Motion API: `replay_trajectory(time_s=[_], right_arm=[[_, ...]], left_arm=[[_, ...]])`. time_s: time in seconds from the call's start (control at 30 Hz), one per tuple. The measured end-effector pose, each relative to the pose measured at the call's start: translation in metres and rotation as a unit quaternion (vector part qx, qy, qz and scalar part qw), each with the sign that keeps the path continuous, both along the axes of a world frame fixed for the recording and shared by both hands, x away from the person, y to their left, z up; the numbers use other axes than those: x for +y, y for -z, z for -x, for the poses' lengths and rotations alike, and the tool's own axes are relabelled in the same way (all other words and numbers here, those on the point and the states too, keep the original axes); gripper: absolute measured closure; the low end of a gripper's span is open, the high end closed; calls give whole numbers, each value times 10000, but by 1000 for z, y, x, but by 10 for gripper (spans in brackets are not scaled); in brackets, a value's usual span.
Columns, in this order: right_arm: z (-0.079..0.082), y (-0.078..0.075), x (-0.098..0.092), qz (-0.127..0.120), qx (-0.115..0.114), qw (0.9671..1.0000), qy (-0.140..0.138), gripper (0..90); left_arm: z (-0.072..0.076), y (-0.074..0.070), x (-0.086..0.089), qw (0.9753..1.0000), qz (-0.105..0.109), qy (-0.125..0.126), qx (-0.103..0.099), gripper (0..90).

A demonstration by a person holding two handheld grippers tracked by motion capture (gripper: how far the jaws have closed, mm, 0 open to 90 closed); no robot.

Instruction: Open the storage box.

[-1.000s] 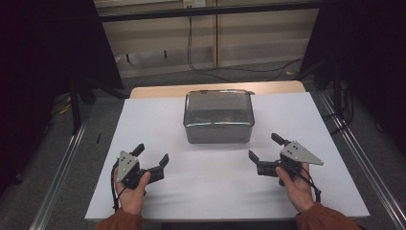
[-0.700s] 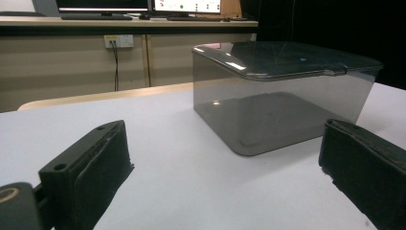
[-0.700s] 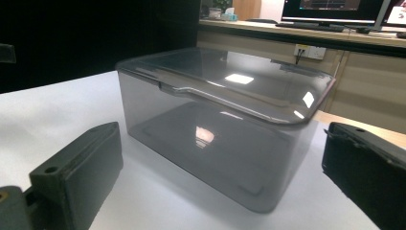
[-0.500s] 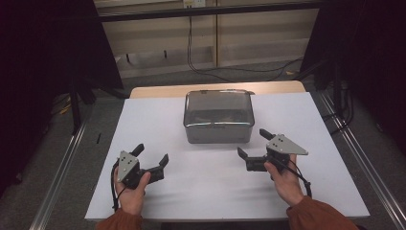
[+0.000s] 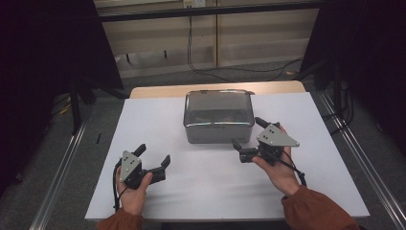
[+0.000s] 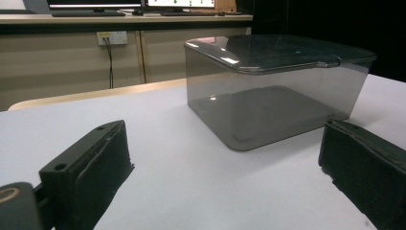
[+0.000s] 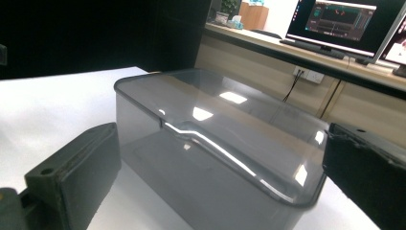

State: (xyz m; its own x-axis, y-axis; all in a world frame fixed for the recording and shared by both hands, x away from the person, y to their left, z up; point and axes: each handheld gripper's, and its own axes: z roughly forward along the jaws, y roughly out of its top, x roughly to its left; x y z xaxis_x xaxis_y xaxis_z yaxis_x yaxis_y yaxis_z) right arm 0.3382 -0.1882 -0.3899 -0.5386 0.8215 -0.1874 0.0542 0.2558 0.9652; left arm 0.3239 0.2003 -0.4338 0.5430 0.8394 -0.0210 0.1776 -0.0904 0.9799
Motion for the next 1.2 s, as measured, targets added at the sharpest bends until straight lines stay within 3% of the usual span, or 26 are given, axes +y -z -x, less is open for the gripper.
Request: replay_trajectory(time_s=[0.17, 0.33, 0.47, 0.53, 0.57, 0.67, 0.7, 0.73, 0.8, 0.83, 0.87, 0.93, 0.97, 1.0, 1.03, 1.07, 1.1, 1.2], right_arm=[[-8, -1, 12, 455, -219, 9986, -146, 0], [-11, 2, 24, 880, -456, 9948, -225, 7], [-12, 4, 32, 1242, -650, 9898, -258, 42], [-13, 4, 34, 1303, -680, 9888, -270, 38], [-13, 6, 37, 1507, -804, 9849, -271, 44], [-14, 7, 39, 1631, -871, 9823, -288, 52], [-14, 9, 41, 1754, -923, 9797, -299, 56], [-14, 9, 41, 1754, -923, 9797, -299, 56], [-15, 10, 43, 1931, -998, 9758, -219, 94], [-15, 10, 44, 2085, -1101, 9717, -152, 95], [-15, 10, 45, 2152, -1164, 9695, -136, 95], [-14, 10, 46, 2219, -1197, 9676, -117, 99], [-14, 11, 49, 2403, -1311, 9617, -139, 109], [-14, 11, 49, 2403, -1311, 9617, -139, 109], [-14, 13, 52, 2619, -1413, 9546, -161, 133], [-14, 13, 52, 2619, -1413, 9546, -161, 133], [-14, 16, 56, 2794, -1484, 9485, -174, 150], [-15, 19, 58, 3045, -1557, 9395, -179, 188]], left_arm=[[0, 0, 1, 10000, 2, -15, 7, 33], [0, 0, 0, 10000, 0, 4, 15, 33], [0, 0, 0, 10000, 4, 7, 13, 34], [0, 0, 0, 10000, -2, 10, 17, 33], [0, 0, 0, 10000, -6, 12, 29, 33], [-1, 0, 0, 10000, -2, 14, 29, 33], [-1, 0, 0, 10000, -11, 18, 34, 33], [-1, 0, 0, 10000, -11, 18, 34, 34], [0, 0, 0, 10000, 0, 17, 25, 33], [0, 0, 0, 10000, 1, 19, 22, 33], [0, 0, 0, 10000, -1, 23, 25, 33], [-1, 0, 0, 10000, 4, 22, 30, 33], [-1, 0, 0, 10000, 5, 27, 31, 33], [-1, 0, 0, 10000, 5, 27, 31, 33], [-1, 0, 0, 10000, -4, 29, 27, 33], [-1, 0, 0, 10000, -4, 29, 27, 33], [-1, 0, 0, 10000, 5, 34, 33, 34], [-1, 0, 1, 10000, -15, 32, 36, 33]])
